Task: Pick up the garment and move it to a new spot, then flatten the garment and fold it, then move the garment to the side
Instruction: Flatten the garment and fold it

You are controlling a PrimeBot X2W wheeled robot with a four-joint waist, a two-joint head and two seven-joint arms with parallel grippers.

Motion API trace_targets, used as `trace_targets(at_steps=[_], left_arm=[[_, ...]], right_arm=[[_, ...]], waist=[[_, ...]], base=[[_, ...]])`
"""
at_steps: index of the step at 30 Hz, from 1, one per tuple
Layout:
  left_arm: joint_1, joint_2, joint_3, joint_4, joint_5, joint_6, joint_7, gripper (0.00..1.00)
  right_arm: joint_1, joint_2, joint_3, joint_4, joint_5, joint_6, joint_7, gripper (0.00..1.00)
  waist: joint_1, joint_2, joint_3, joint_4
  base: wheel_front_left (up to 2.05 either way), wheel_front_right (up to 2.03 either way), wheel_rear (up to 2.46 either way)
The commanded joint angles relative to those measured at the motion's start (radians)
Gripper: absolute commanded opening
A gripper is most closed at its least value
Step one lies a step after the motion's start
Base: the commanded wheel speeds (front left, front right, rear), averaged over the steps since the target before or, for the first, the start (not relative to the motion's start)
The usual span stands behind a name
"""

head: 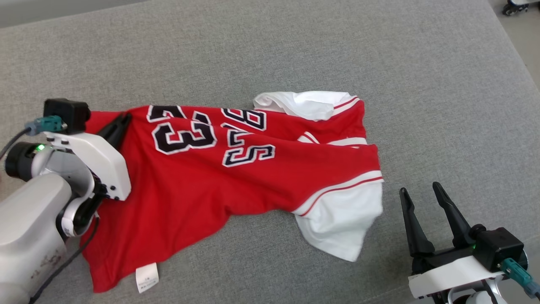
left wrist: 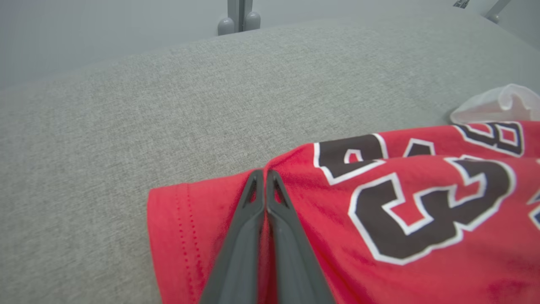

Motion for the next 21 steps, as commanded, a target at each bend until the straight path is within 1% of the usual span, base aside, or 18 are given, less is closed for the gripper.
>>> trace_targets(at_steps=[1, 5, 7, 9, 10, 11, 13, 14, 15, 16, 19, 21], left_arm=[[-0.021, 0.004, 0.005, 0.025, 0.013, -0.005, -0.009, 0.0], [-0.043, -0.003, 0.01, 0.085, 0.025, -0.019, -0.039, 0.0], [-0.053, -0.006, 0.011, 0.116, 0.041, -0.018, -0.065, 0.0], [-0.046, -0.021, 0.017, 0.144, 0.037, -0.023, -0.092, 0.0], [-0.038, -0.029, 0.02, 0.155, 0.03, -0.027, -0.1, 0.38], [-0.031, -0.032, 0.021, 0.161, 0.028, -0.031, -0.106, 0.98], [-0.025, -0.033, 0.022, 0.166, 0.028, -0.033, -0.118, 1.0], [-0.005, -0.037, 0.037, 0.158, 0.022, -0.03, -0.166, 1.0], [0.015, -0.038, 0.046, 0.149, 0.014, -0.021, -0.185, 1.0], [0.04, -0.039, 0.058, 0.132, 0.008, -0.02, -0.21, 1.0], [0.13, -0.036, 0.125, 0.051, 0.009, 0.014, -0.253, 1.0], [0.208, -0.04, 0.221, -0.045, 0.052, 0.049, -0.258, 1.0]], right_arm=[[-0.011, -0.006, 0.0, -0.004, 0.006, 0.001, -0.006, 1.0], [-0.014, -0.006, 0.001, -0.002, 0.006, 0.001, -0.006, 1.0], [-0.012, -0.006, -0.003, 0.0, 0.005, 0.001, -0.006, 1.0], [-0.009, -0.006, -0.006, 0.003, 0.002, 0.001, -0.006, 1.0], [-0.007, -0.006, -0.006, 0.005, 0.0, 0.001, -0.006, 1.0], [-0.006, -0.006, -0.005, 0.007, -0.001, 0.001, -0.006, 1.0], [-0.004, -0.007, -0.006, 0.008, -0.003, 0.001, -0.006, 1.0], [0.005, -0.006, -0.012, 0.01, -0.009, 0.001, -0.006, 1.0], [0.012, -0.006, -0.015, 0.008, -0.016, 0.001, -0.006, 1.0], [0.018, -0.006, -0.021, 0.006, -0.022, 0.001, -0.006, 1.0], [0.045, -0.007, -0.046, -0.007, -0.047, 0.001, -0.006, 1.0], [0.063, -0.007, -0.07, -0.023, -0.06, 0.001, -0.006, 1.0]], waist=[[0.0, 0.0, 0.005, -0.004], [0.0, 0.0, 0.008, -0.007], [0.0, 0.0, 0.004, -0.005], [0.0, 0.0, -0.003, 0.0], [0.0, 0.0, -0.009, 0.003], [0.0, 0.0, -0.015, 0.005], [0.0, 0.0, -0.023, 0.007], [0.0, 0.0, -0.045, 0.014], [0.0, 0.0, -0.058, 0.017], [0.0, 0.0, -0.073, 0.022], [0.0, 0.0, -0.126, 0.043], [0.0, 0.0, -0.159, 0.063]], base=[[0.0, 0.0, 0.0], [0.0, 0.0, 0.0], [0.0, 0.0, 0.0], [0.0, 0.0, 0.0], [0.0, 0.0, 0.0], [0.0, 0.0, 0.0], [0.0, 0.0, 0.0], [0.0, 0.0, 0.0], [0.0, 0.0, 0.0], [0.0, 0.0, 0.0], [0.0, 0.0, 0.0], [0.0, 0.0, 0.0]])
